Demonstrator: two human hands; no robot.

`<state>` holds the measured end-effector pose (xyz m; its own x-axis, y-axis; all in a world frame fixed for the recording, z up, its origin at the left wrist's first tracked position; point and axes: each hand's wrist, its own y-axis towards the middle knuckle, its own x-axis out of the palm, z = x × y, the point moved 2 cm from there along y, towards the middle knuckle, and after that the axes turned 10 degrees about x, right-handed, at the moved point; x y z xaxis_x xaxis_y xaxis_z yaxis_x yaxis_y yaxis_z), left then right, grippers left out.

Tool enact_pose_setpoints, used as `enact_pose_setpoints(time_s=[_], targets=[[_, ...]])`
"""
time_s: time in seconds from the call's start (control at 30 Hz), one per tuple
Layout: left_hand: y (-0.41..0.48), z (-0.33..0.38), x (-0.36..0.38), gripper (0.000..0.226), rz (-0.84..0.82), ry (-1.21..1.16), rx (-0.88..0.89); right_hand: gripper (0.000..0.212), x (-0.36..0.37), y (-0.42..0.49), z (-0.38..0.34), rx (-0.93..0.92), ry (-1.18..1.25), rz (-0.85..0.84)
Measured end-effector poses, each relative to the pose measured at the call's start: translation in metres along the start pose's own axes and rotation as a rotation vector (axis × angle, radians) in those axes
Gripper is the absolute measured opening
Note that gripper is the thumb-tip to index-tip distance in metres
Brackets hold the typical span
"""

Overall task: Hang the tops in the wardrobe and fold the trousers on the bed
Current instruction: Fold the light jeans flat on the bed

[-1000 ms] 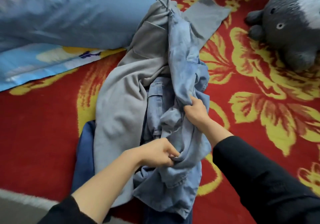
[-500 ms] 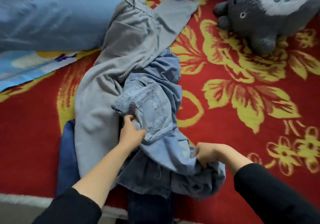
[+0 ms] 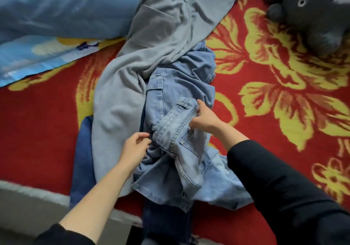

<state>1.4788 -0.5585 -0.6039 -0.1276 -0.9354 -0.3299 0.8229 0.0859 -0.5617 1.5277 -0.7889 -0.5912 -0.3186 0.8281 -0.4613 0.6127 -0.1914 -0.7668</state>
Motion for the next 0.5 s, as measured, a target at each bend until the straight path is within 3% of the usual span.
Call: enact_pose_setpoints(time_s=[0.13, 0.2, 0.3, 0.37, 0.43, 0.5], targets=[[0.007, 0.007, 0.011, 0.050, -0.162, 0.100, 0.042, 0.093, 0.019, -0.002, 0.012, 0.083, 0.002, -0.111], [0.004, 0.008, 0.020, 0.055, -0.217, 0.149, 0.048, 0.070, 0.021, -0.006, 0.017, 0.010, -0.071, -0.126], [-0.008, 0.013, 0.024, 0.031, -0.077, 0.052, 0.032, 0.028, 0.020, -0.023, 0.028, -0.209, -0.163, 0.076], [-0.017, 0.013, 0.021, 0.030, -0.024, 0.085, 0.048, 0.024, 0.019, -0.041, 0.043, -0.330, -0.099, 0.266], [-0.026, 0.014, 0.020, 0.041, -0.131, 0.187, 0.032, 0.025, 0.018, -0.059, 0.059, -0.392, -0.023, 0.340], [-0.038, 0.018, 0.021, 0.068, -0.332, 0.335, 0.018, 0.020, 0.018, -0.078, 0.071, -0.402, 0.030, 0.314]])
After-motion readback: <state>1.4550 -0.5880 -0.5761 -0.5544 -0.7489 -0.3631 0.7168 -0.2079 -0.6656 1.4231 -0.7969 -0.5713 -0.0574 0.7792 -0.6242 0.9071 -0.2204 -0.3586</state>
